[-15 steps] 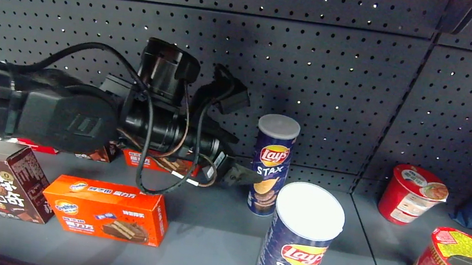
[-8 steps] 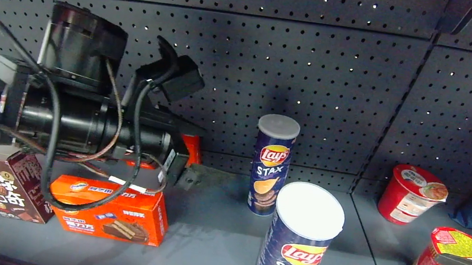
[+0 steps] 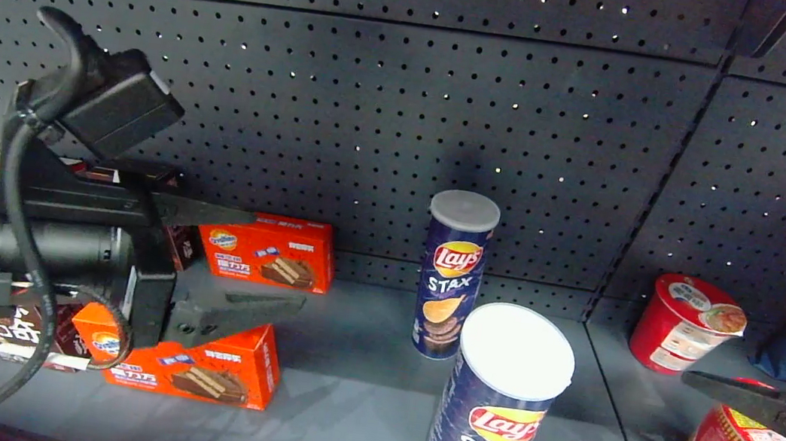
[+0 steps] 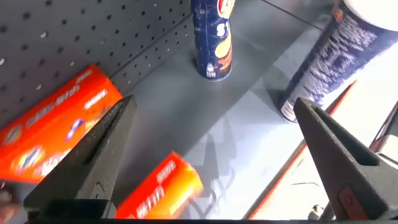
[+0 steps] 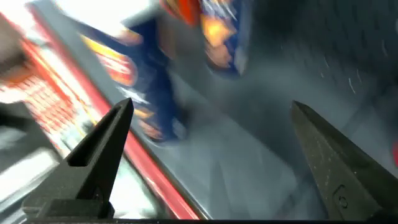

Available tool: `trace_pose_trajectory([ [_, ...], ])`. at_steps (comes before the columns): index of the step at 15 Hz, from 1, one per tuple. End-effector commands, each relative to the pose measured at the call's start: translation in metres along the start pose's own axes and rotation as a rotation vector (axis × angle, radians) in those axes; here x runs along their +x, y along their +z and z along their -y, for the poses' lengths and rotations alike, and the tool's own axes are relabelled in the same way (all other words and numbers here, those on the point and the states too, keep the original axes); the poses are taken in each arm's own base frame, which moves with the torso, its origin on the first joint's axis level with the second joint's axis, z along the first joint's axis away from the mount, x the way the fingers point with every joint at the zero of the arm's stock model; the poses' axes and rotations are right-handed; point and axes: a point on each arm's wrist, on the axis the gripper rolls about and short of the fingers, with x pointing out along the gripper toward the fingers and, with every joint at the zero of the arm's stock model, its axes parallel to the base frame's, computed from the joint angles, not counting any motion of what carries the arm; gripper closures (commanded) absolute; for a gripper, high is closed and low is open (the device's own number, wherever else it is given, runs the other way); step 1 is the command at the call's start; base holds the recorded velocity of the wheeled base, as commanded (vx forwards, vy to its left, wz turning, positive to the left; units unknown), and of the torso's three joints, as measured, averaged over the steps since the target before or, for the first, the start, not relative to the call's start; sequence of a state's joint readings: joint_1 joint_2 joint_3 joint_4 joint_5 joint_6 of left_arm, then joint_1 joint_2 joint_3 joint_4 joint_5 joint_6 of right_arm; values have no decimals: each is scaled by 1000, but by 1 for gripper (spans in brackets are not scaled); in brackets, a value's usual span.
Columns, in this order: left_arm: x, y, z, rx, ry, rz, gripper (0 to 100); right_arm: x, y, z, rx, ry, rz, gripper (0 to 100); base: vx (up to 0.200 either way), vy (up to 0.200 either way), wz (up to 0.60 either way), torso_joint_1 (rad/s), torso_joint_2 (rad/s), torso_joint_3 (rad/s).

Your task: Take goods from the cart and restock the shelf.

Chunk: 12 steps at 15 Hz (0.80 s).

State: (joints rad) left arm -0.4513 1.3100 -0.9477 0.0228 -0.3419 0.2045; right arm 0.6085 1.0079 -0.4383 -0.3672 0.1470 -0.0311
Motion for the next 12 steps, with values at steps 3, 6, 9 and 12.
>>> trace_pose_trajectory([
  [3,-25,-3,-1,-3,62,41,0,24,-2,1,4,-48,-132,0,0,0,0,0,0,0],
  [6,-26,-2,-2,0,106,38,0,37,-14,1,1,-75,-212,0,0,0,0,0,0,0],
  [9,-26,-3,-2,-2,111,32,0,49,-24,1,-8,-135,-280,0,0,0,0,0,0,0],
  [12,-24,-7,-2,-8,110,20,0,63,-30,-4,-15,-150,-330,0,0,0,0,0,0,0],
])
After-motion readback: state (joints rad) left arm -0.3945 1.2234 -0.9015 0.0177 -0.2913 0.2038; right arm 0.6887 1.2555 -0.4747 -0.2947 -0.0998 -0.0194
